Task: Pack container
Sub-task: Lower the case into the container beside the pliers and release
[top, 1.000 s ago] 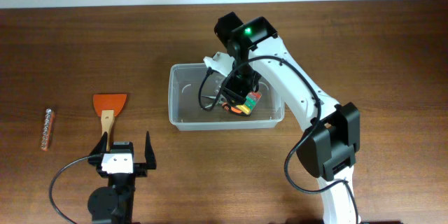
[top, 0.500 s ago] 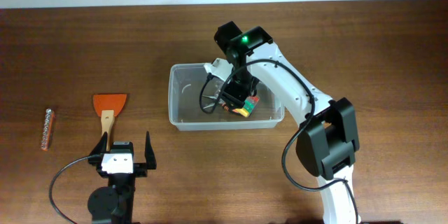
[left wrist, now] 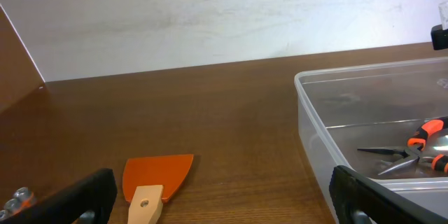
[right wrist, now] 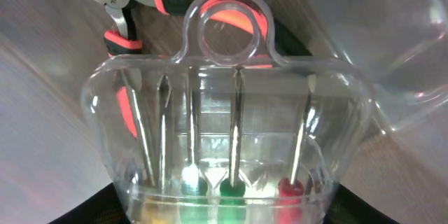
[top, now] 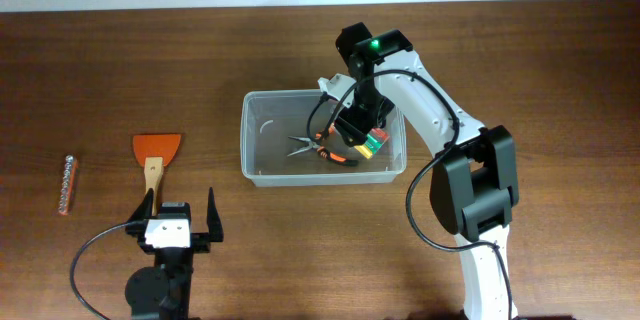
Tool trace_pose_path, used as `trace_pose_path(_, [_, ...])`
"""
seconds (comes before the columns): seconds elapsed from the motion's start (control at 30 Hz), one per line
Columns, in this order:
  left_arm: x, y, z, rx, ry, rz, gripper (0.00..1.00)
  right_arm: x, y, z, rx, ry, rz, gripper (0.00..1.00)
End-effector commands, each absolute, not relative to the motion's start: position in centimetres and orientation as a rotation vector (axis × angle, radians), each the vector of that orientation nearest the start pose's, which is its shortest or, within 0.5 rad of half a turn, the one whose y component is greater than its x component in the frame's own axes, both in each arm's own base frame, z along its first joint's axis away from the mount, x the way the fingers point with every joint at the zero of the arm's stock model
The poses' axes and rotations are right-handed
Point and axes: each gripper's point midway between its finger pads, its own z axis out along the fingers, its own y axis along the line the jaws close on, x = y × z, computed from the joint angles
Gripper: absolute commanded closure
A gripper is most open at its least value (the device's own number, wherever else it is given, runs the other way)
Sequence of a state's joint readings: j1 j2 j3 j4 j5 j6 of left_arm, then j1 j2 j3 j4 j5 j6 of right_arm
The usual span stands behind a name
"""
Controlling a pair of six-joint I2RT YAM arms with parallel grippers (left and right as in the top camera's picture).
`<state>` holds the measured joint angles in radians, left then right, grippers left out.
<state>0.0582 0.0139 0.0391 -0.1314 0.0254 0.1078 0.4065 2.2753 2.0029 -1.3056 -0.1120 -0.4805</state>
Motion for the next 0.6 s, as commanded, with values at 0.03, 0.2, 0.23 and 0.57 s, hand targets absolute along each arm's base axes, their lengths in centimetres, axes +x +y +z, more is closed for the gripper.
trace_pose_path(0.03, [24.37,0.93,15.62,0.054,1.675,0.096,0.01,39.40,20.08,5.71,-1.367,2.828,0.239,0.30])
trace_pose_path(0.2, [24.37,0.93,15.61,0.054,1.675,0.097,0.01,39.43,20.08,5.70,-1.367,2.828,0.240,0.25])
trace_pose_path(0.23, [24.37,0.93,15.61,0.054,1.675,0.096,0.01,39.46,20.08,5.70,-1.366,2.827,0.240,0.25])
trace_pose_path(0.57, [24.37,0.93,15.62,0.054,1.675,0.096,0.01,39.87,20.31,5.68,-1.332,2.824,0.242,0.19])
